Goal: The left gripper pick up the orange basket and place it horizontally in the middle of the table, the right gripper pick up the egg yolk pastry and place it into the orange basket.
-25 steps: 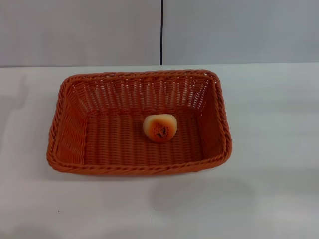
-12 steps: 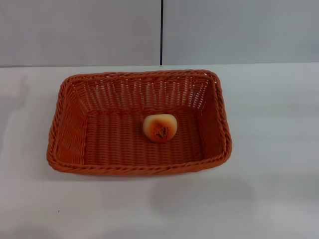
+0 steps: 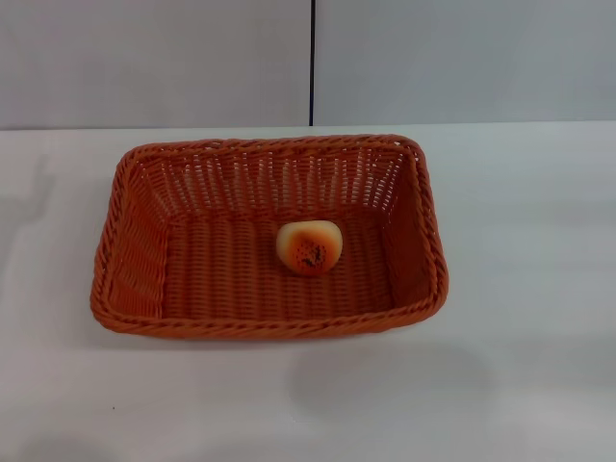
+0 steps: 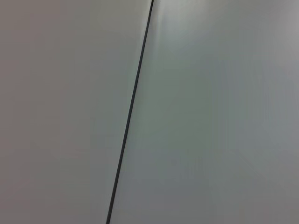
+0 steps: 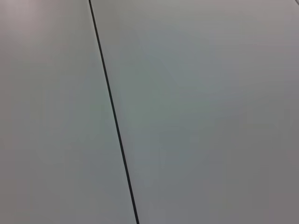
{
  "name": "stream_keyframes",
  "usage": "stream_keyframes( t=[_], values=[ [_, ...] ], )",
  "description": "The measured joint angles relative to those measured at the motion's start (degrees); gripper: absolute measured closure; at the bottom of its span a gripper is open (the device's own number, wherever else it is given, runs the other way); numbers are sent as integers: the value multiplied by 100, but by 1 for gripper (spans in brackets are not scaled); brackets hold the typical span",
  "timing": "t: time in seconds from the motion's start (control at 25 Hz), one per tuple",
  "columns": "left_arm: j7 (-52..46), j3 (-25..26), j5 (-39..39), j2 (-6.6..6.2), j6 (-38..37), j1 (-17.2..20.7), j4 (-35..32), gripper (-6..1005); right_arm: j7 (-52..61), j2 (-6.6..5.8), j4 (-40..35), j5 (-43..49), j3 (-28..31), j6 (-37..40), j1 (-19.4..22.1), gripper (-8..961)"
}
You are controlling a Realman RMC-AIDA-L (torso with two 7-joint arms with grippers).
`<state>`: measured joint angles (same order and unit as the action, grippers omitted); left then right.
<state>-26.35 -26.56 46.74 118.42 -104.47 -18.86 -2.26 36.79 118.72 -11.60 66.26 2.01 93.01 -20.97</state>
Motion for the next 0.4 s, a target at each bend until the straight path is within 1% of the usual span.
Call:
stream_keyframes(
  t=[0.16,0.4],
  values=[
    [-9,-4,-5,-3,-167,53,-1,292,-2,6,120,0,88,39,9,227],
    [-70,7,-19,-2,-297,132,-2,292,-115,11,497,1,366,58,8,227]
  ],
)
